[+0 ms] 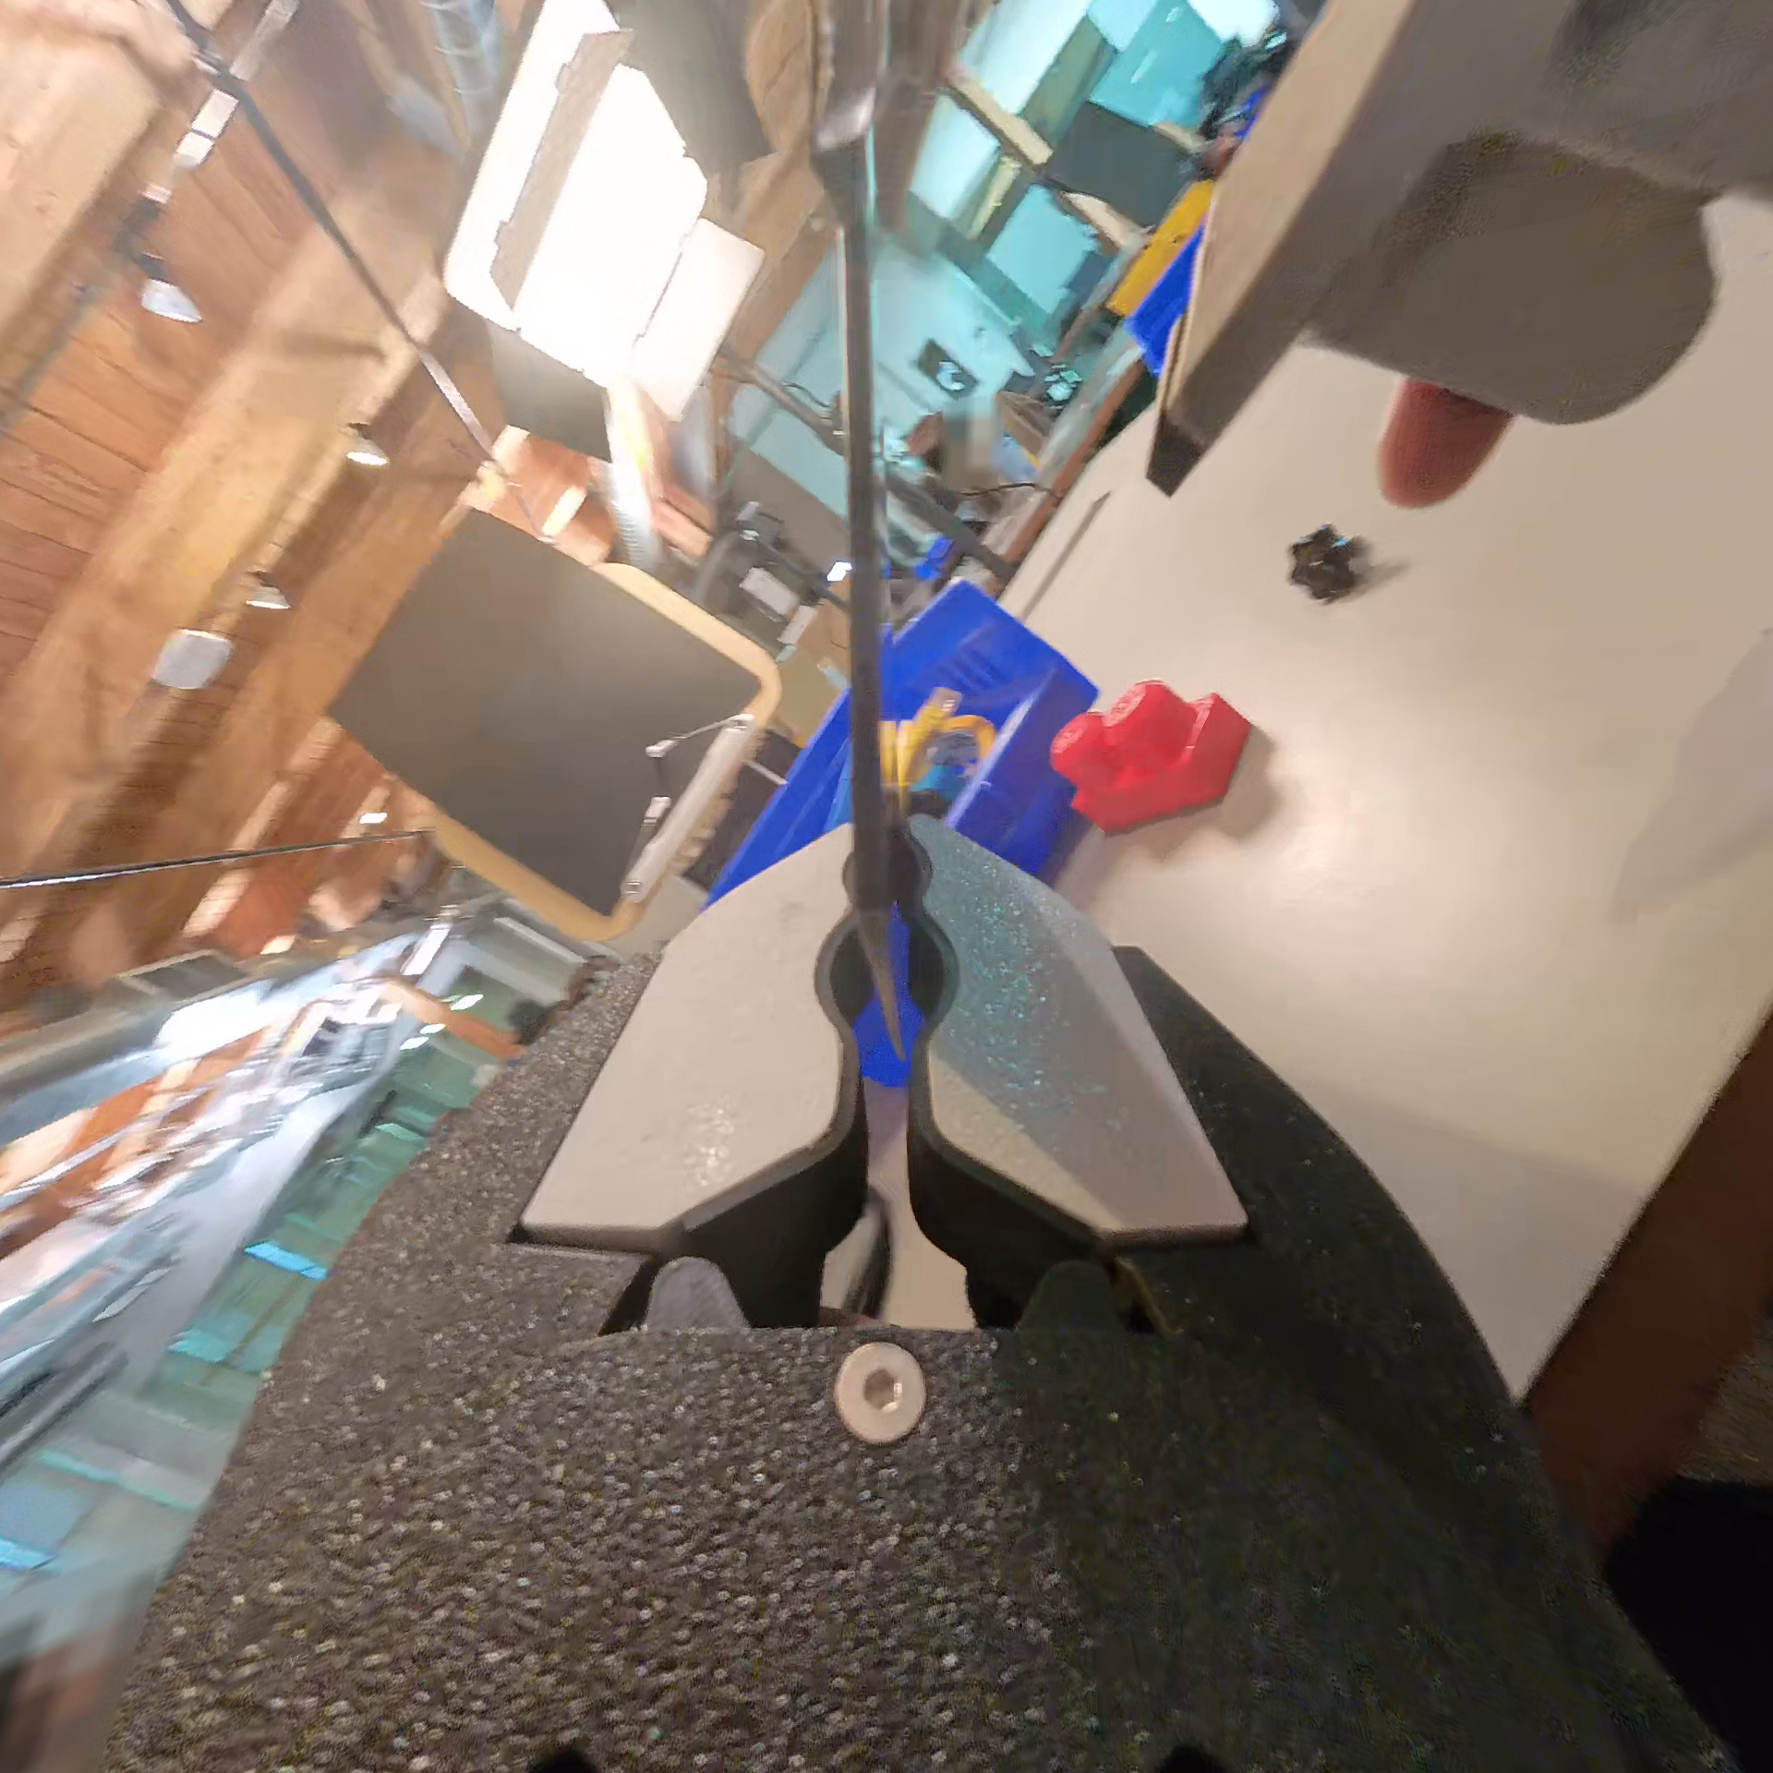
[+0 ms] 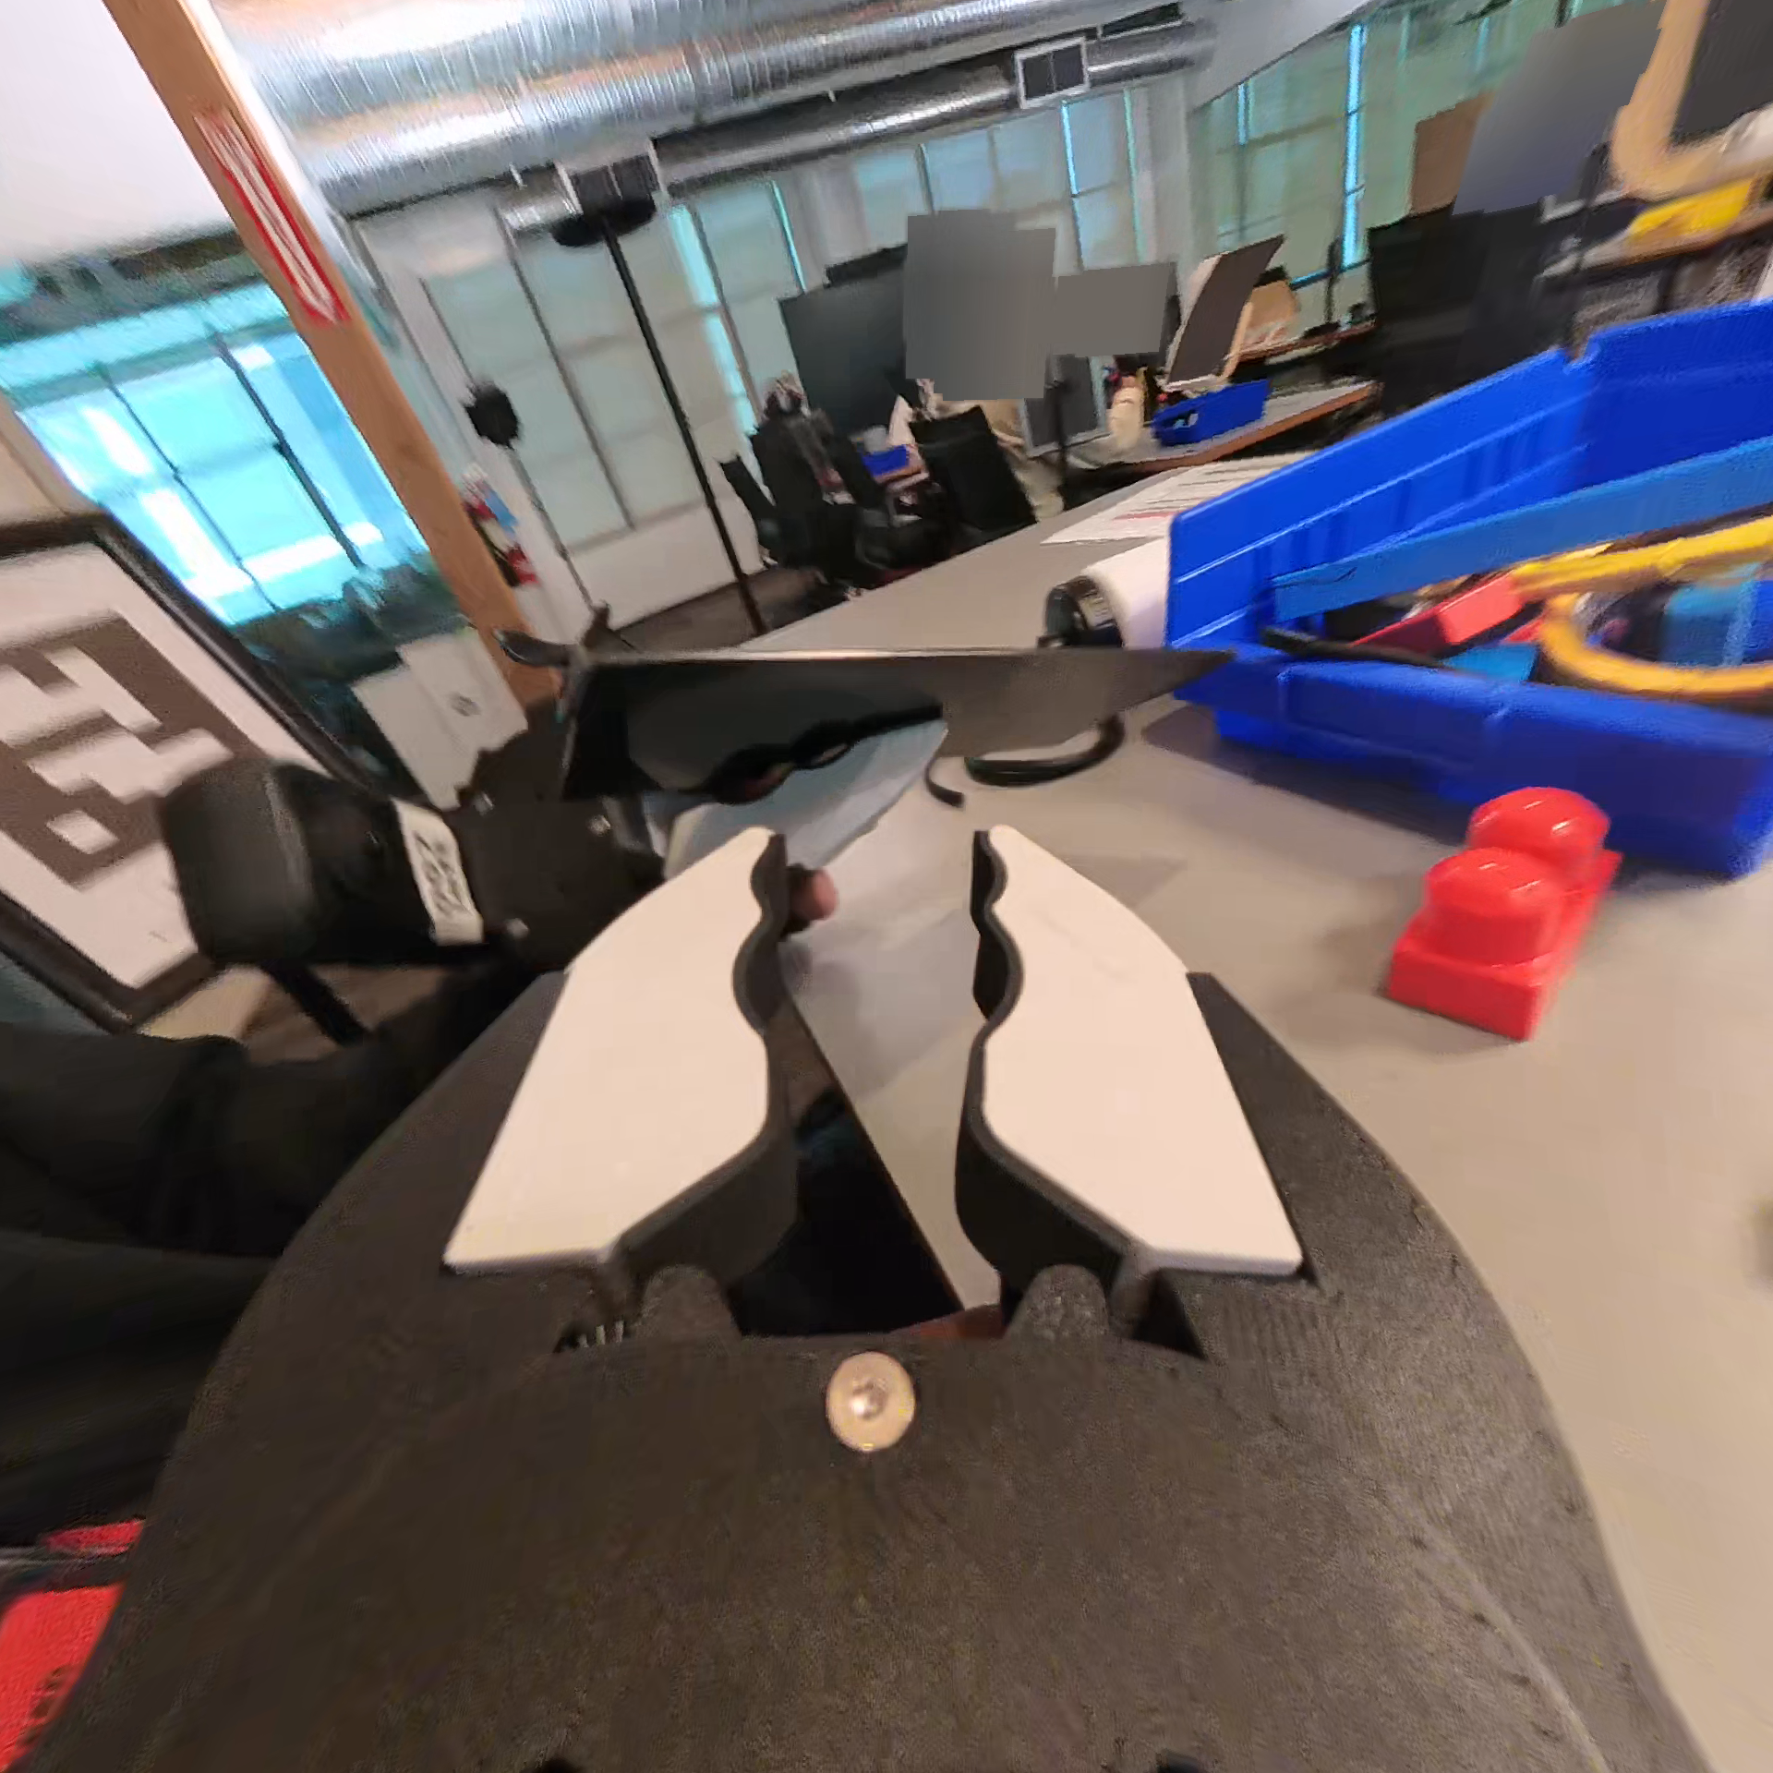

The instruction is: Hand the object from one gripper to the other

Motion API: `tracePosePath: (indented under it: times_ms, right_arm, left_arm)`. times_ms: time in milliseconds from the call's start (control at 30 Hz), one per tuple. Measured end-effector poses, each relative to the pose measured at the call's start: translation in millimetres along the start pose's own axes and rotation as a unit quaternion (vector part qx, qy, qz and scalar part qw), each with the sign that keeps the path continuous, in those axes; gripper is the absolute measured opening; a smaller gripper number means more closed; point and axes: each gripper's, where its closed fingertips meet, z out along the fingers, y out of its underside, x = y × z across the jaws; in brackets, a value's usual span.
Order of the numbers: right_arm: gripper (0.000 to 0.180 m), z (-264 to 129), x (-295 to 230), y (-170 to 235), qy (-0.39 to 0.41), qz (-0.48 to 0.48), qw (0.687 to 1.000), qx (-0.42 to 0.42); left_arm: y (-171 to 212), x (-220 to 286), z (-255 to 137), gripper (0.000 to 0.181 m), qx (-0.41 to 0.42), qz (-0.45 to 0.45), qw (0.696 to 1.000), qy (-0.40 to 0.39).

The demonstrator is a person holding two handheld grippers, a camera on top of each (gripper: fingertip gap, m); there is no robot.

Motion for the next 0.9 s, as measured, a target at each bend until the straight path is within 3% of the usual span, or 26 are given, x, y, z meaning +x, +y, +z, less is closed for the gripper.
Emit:
tracePosePath:
  times_ms: [200,533,700,767,900]
  right_arm:
    - [0.050,8,-2,4,-0.029,0.078,0.997,0.010]
    - [0.060,10,-15,3,-0.086,0.143,0.986,0.014]
    - [0.061,18,-20,10,-0.073,0.144,0.987,0.008]
    - [0.055,20,-15,11,-0.056,0.154,0.986,0.018]
    - [0.012,14,0,6,-0.016,0.150,0.988,0.045]
  left_arm:
    - [-4,0,3,0.002,-0.003,0.128,0.984,-0.123]
    - [18,-20,2,0.002,-0.052,0.117,0.971,-0.200]
    - [13,-13,4,0.002,-0.054,0.147,0.966,-0.205]
    - [6,-7,4,0.002,-0.043,0.162,0.965,-0.203]
    - [-2,3,7,0.008,-0.020,0.162,0.970,-0.182]
